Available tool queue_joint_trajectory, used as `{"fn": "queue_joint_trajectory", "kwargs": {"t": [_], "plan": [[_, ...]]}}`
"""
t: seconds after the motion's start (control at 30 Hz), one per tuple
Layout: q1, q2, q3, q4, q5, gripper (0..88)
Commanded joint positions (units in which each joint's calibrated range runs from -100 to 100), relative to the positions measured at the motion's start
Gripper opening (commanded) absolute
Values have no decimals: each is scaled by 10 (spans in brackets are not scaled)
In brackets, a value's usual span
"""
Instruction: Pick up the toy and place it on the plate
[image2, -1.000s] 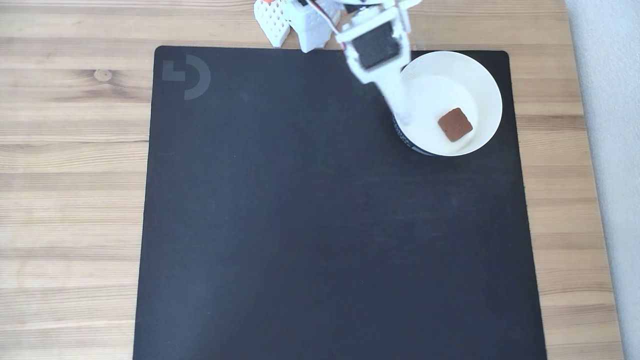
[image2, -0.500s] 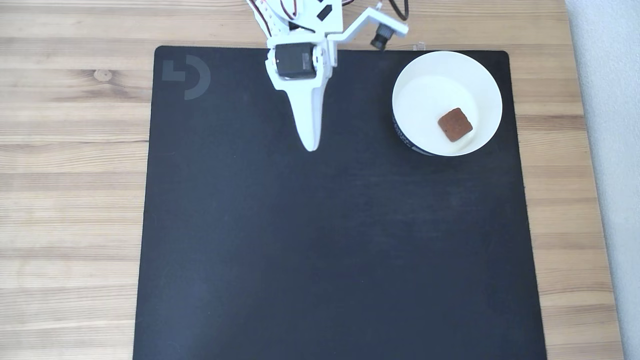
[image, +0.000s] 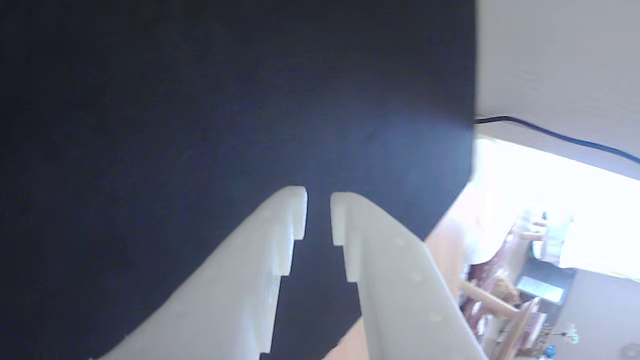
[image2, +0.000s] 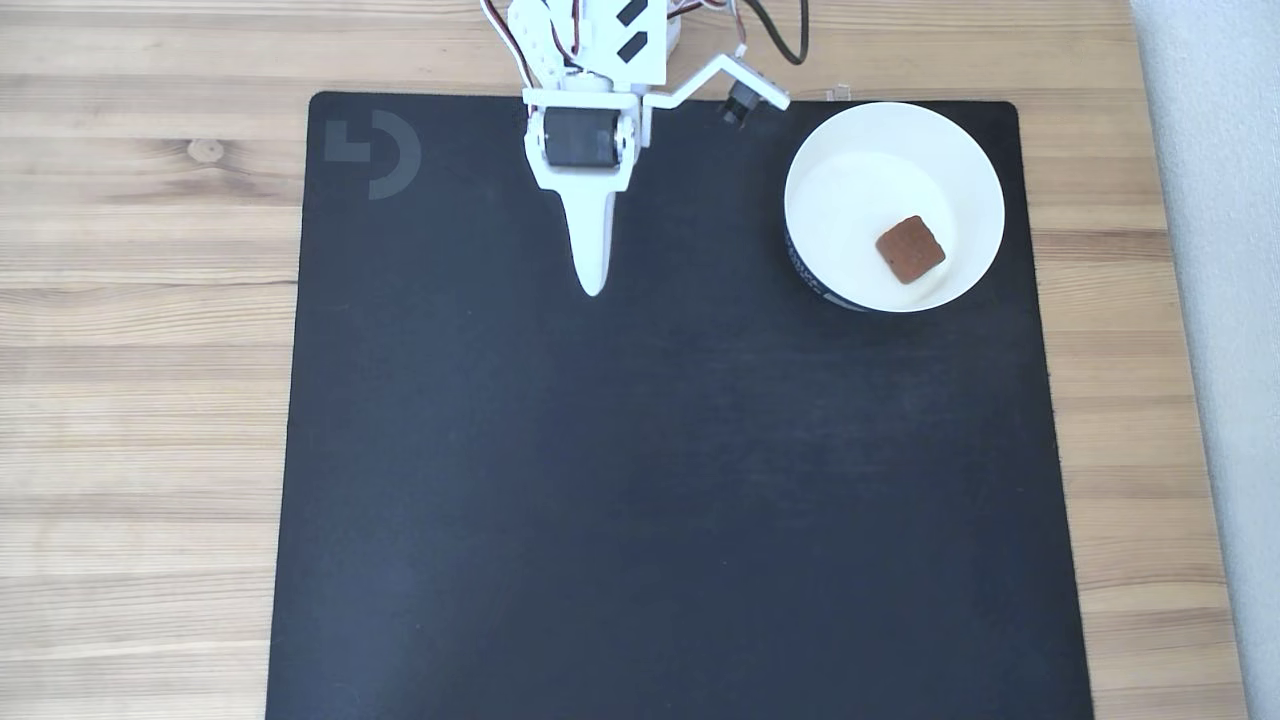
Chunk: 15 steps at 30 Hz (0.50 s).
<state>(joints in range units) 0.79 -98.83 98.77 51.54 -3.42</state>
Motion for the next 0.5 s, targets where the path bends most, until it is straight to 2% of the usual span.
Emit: {"fn": "queue_joint_trajectory", "kwargs": {"t": [0.0,0.47], "plan": [[3,-7,7,20,3,24],[2,-7,7,19,1,25]]}}
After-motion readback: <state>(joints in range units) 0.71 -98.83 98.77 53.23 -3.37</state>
